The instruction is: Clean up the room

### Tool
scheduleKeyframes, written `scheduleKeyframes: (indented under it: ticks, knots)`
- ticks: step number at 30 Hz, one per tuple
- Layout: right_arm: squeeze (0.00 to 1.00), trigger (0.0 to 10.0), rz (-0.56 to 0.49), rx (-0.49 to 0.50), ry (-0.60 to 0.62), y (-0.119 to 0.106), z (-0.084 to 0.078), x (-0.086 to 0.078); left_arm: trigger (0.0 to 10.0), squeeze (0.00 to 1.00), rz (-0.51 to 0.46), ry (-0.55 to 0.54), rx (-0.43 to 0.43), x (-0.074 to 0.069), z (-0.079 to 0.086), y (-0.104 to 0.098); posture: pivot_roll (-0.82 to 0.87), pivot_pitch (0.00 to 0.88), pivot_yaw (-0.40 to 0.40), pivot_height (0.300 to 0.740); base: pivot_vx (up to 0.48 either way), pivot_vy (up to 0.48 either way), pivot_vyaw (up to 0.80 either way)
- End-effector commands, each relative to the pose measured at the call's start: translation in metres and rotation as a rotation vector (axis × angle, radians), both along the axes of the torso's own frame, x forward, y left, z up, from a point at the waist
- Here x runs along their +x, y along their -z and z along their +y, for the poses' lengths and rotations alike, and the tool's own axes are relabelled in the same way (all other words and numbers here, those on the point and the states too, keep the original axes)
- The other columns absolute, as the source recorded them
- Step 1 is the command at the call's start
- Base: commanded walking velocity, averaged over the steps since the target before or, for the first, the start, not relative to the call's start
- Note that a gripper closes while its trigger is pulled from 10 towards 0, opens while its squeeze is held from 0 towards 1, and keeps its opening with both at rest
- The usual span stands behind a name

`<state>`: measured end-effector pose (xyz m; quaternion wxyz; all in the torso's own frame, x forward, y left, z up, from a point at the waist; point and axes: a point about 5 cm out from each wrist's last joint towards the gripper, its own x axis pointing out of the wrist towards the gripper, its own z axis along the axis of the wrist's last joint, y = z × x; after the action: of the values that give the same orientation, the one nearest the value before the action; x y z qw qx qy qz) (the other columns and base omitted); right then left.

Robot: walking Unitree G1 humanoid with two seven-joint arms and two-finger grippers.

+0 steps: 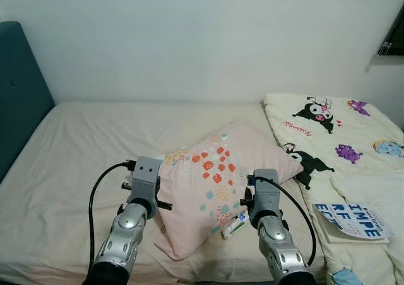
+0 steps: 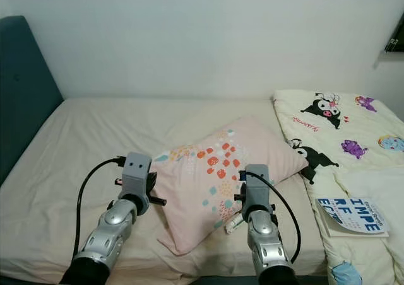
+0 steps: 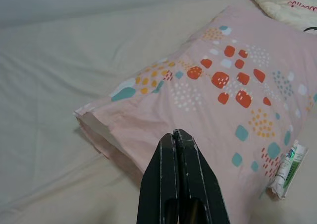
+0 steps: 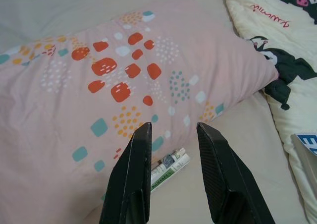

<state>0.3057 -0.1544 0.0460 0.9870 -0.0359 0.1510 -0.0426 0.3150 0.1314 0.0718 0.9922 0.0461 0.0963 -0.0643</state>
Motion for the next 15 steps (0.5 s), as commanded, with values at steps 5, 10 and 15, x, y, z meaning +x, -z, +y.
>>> scheduleKeyframes:
  ticks: [5, 10, 15]
  knots:
    - [0.0, 10.0, 0.012, 0.007, 0.007, 0.0018, -0.0013, -0.0014, 10.0, 0.0, 0.008, -0.002, 0.002, -0.0042, 0.0016, 0.0027, 0.0, 0.0, -0.037, 0.653, 0.0, 0.0, 0.0]
    - [0.0, 10.0, 0.014, 0.003, 0.01, 0.0021, -0.0023, -0.0029, 10.0, 0.0, 0.011, 0.005, -0.001, -0.0048, -0.0002, 0.0035, 0.0, 0.0, -0.035, 0.653, 0.0, 0.0, 0.0]
    - [0.0, 10.0, 0.015, 0.001, 0.013, 0.0025, -0.0027, -0.0039, 10.0, 0.0, 0.011, 0.012, -0.002, -0.0041, -0.0014, 0.0032, -0.01, 0.0, -0.031, 0.653, 0.0, 0.0, 0.0]
